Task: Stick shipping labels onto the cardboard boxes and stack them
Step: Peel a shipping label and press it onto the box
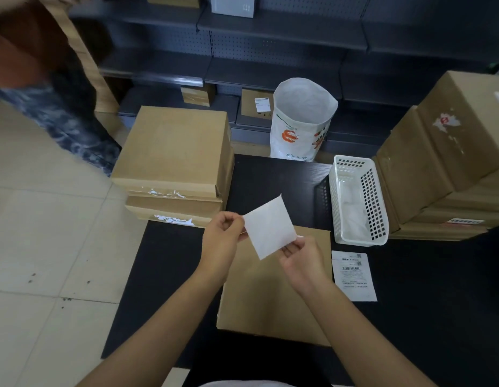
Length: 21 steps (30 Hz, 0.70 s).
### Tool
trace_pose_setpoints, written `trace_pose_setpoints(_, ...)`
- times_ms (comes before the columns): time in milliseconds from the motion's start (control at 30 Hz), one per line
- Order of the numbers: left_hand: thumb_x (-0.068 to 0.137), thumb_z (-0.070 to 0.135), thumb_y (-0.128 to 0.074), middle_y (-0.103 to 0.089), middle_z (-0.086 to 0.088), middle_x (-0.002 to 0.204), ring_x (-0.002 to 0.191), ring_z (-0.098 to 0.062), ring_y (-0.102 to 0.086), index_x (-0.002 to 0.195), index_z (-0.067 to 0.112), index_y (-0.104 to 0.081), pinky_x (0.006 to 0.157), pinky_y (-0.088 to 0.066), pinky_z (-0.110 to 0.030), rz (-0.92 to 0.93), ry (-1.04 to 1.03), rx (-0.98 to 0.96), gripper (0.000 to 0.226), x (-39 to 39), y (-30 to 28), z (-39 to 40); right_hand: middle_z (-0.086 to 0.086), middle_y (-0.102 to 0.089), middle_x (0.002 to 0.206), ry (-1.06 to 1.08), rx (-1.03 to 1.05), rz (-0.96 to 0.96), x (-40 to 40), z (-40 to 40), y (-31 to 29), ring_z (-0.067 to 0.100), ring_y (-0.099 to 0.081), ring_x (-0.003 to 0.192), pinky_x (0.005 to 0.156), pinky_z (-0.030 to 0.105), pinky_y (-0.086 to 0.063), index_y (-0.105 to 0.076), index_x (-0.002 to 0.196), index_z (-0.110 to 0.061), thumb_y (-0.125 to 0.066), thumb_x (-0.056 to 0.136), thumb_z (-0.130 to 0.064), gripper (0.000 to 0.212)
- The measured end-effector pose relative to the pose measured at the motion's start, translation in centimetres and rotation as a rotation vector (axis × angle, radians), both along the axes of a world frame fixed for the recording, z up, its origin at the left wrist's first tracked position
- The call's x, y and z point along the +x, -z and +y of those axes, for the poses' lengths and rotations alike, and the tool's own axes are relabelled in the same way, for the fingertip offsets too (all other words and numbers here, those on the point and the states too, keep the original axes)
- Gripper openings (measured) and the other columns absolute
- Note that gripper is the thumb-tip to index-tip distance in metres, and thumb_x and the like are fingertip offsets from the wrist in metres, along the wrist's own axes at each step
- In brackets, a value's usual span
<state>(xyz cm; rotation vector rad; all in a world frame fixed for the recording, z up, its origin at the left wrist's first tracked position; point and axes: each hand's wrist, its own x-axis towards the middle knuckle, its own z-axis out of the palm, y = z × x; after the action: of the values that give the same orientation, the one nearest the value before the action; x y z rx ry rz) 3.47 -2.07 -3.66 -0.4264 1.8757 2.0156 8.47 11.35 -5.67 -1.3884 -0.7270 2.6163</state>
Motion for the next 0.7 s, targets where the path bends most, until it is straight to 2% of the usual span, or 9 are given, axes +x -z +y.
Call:
trace_pose_setpoints(67,0.095,0.013,-0.052,-0.065,-0.014,0.097,0.089,-0.023,-0.064,0.087,0.013,-0.056,0.078,-0.057,-0.033,-0.028,-0.073,-0.004,0.009,-0.3,-0.1,-0.3,0.024,-0.063,0.1,0.129,-0.15,0.004,0.5,0.8,0.3,0.033,-0.062,0.089,0.067,0.037,-0.057,-0.045,0.096,-0.005,-0.027,0.096,-0.001,0.018)
trace_pose_setpoints(133,0.095,0.015,-0.051,-0.065,-0.016,0.104,0.093,-0.026,-0.064,0.087,0.014,-0.054,0.081,-0.057,-0.038,-0.026,-0.147,-0.003,0.008,-1.0,-0.2,-1.0,0.024,-0.063,0.097,0.197,-0.19,0.005,1.2,1.5,0.4,0.034,-0.063,0.088,0.077,0.037,-0.056,-0.042,0.114,-0.001,-0.027,0.1,-0.002,0.021)
trace_pose_setpoints(200,0.095,0.013,-0.051,-0.066,-0.014,0.105,0.092,-0.023,-0.066,0.089,0.013,-0.054,0.076,-0.057,-0.033,-0.014,-0.156,0.008,0.007,-1.7,-0.5,-1.5,0.022,-0.065,0.099,0.092,-0.094,-0.006,1.6,1.7,0.5,0.032,-0.063,0.091,0.093,0.039,-0.051,-0.044,0.114,0.0,-0.033,0.103,-0.007,0.017)
trace_pose_setpoints(233,0.096,0.013,-0.051,-0.066,-0.012,0.104,0.09,-0.021,-0.067,0.09,0.012,-0.054,0.072,-0.057,-0.03,-0.008,-0.135,0.011,0.006,-1.8,-0.7,-1.5,0.021,-0.066,0.101,0.016,-0.034,-0.001,1.7,1.4,0.5,0.03,-0.063,0.092,0.094,0.038,-0.05,-0.047,0.111,-0.001,-0.039,0.103,-0.012,0.015)
trace_pose_setpoints(300,0.096,0.01,-0.052,-0.066,-0.013,0.101,0.088,-0.021,-0.066,0.09,0.011,-0.054,0.072,-0.058,-0.03,0.007,-0.088,0.021,0.006,-1.8,-0.8,-1.2,0.018,-0.066,0.104,-0.096,0.056,0.011,1.3,0.4,0.0,0.026,-0.064,0.091,0.086,0.034,-0.052,-0.053,0.107,-0.006,-0.05,0.1,-0.025,0.02)
trace_pose_setpoints(400,0.094,0.011,-0.055,-0.065,-0.021,0.103,0.095,-0.03,-0.066,0.086,0.012,-0.055,0.08,-0.058,-0.037,0.016,-0.03,0.012,0.008,-1.2,-0.4,-0.6,0.011,-0.069,0.108,-0.274,0.159,0.058,0.1,-1.4,-0.9,0.02,-0.067,0.096,0.082,0.031,-0.054,-0.058,0.113,-0.014,-0.057,0.093,-0.041,0.034)
trace_pose_setpoints(533,0.093,0.015,-0.056,-0.065,-0.02,0.105,0.098,-0.033,-0.066,0.089,0.014,-0.057,0.083,-0.057,-0.042,0.016,0.021,-0.009,0.004,-0.7,0.2,-0.5,0.008,-0.071,0.104,-0.353,0.21,0.036,-0.1,-2.9,-0.8,0.017,-0.068,0.088,0.073,0.026,-0.053,-0.063,0.115,-0.006,-0.065,0.09,-0.027,0.033)
trace_pose_setpoints(633,0.094,0.014,-0.056,-0.066,-0.017,0.106,0.1,-0.03,-0.066,0.091,0.013,-0.056,0.084,-0.057,-0.04,-0.004,-0.021,0.002,0.003,-1.2,0.1,-0.8,0.012,-0.066,0.118,-0.223,0.122,0.008,0.4,-2.4,0.2,0.024,-0.065,0.104,0.069,0.027,-0.056,-0.056,0.122,-0.005,-0.063,0.092,-0.02,0.034)
trace_pose_setpoints(700,0.094,0.013,-0.054,-0.067,-0.017,0.108,0.099,-0.028,-0.066,0.091,0.011,-0.055,0.084,-0.056,-0.037,-0.02,-0.067,0.052,0.004,-1.8,-0.3,-0.7,0.013,-0.067,0.118,-0.139,0.05,0.015,0.9,-1.5,0.7,0.023,-0.065,0.103,0.066,0.027,-0.059,-0.056,0.123,-0.005,-0.061,0.094,-0.016,0.032)
